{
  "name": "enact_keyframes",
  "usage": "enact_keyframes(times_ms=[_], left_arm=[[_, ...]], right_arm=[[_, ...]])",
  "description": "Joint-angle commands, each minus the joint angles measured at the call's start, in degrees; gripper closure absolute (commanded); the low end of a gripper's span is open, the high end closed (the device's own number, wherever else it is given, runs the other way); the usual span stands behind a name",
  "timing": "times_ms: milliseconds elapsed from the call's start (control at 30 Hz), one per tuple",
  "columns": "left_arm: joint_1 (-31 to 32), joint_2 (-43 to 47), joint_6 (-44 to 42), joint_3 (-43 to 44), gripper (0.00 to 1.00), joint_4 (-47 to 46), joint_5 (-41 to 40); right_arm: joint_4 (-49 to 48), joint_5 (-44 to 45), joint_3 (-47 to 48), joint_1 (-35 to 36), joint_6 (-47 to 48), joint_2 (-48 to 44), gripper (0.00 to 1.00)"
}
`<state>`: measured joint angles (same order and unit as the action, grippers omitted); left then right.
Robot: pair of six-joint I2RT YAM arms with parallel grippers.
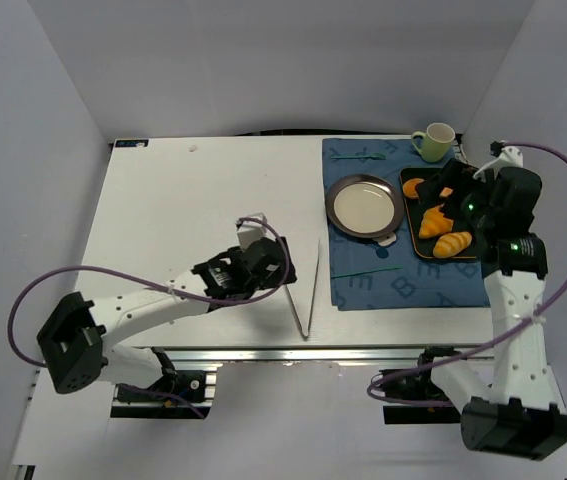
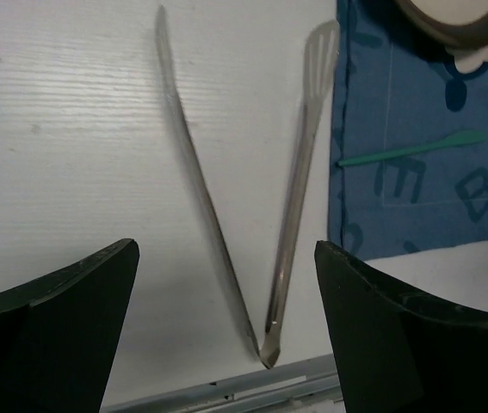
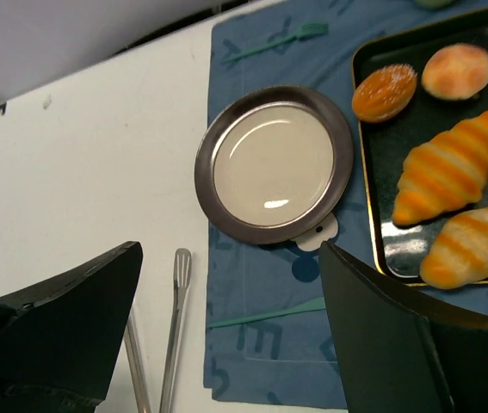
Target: Place the bread
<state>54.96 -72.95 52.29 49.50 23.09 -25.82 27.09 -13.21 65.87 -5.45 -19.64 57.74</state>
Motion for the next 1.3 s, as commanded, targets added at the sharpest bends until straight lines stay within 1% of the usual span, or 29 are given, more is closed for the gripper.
enact_keyframes(times_ms=[0, 33, 67, 100, 200, 367, 600, 733, 1000, 1167, 1267], left_arm=[[4.87, -4.02, 3.50, 4.81, 0.05, 2.65, -1.77], [6.11, -5.35, 4.56, 5.87, 0.05, 3.70, -3.51], [7.34, -6.84, 6.57, 8.49, 0.05, 4.85, -4.58], [9.62, -9.64, 7.81, 9.73, 0.04, 7.47, -5.72], [12.70, -13.00, 12.21, 12.99, 0.02, 10.73, -8.36], [14.82, -19.24, 16.43, 14.31, 0.02, 12.32, -8.80], [17.99, -27.86, 18.19, 21.69, 0.02, 17.07, -11.26], [18.25, -28.92, 19.07, 23.01, 0.02, 18.74, -11.79], [18.34, -27.69, 19.69, 22.22, 0.02, 20.68, -13.29], [18.34, -29.27, 19.60, 21.79, 0.02, 21.73, -13.73], [17.91, -30.14, 19.43, 21.35, 0.02, 20.86, -13.55]], right_arm=[[2.34, 5.46, 2.41, 0.09, 1.37, -4.82, 0.11], [5.92, 6.35, 3.73, 0.09, 1.53, -4.04, 0.11], [7.00, 6.36, 4.70, 0.09, 1.88, -3.69, 0.11], [7.53, 6.10, 5.67, 0.09, 2.23, -3.68, 0.11], [7.89, 6.18, 5.68, 0.09, 2.85, -5.17, 0.11], [8.06, 4.96, 6.20, 0.18, 2.41, -7.02, 0.11], [6.48, 1.17, 4.45, 0.18, 1.09, -8.25, 0.11], [5.87, 0.29, 3.66, 0.62, 1.01, -8.43, 0.11], [5.25, 0.03, 2.95, 0.80, 1.09, -9.13, 0.11], [5.87, -0.23, 3.92, 0.88, 1.09, -9.31, 0.12], [5.95, -0.58, 4.62, 0.88, 1.18, -9.39, 0.12]])
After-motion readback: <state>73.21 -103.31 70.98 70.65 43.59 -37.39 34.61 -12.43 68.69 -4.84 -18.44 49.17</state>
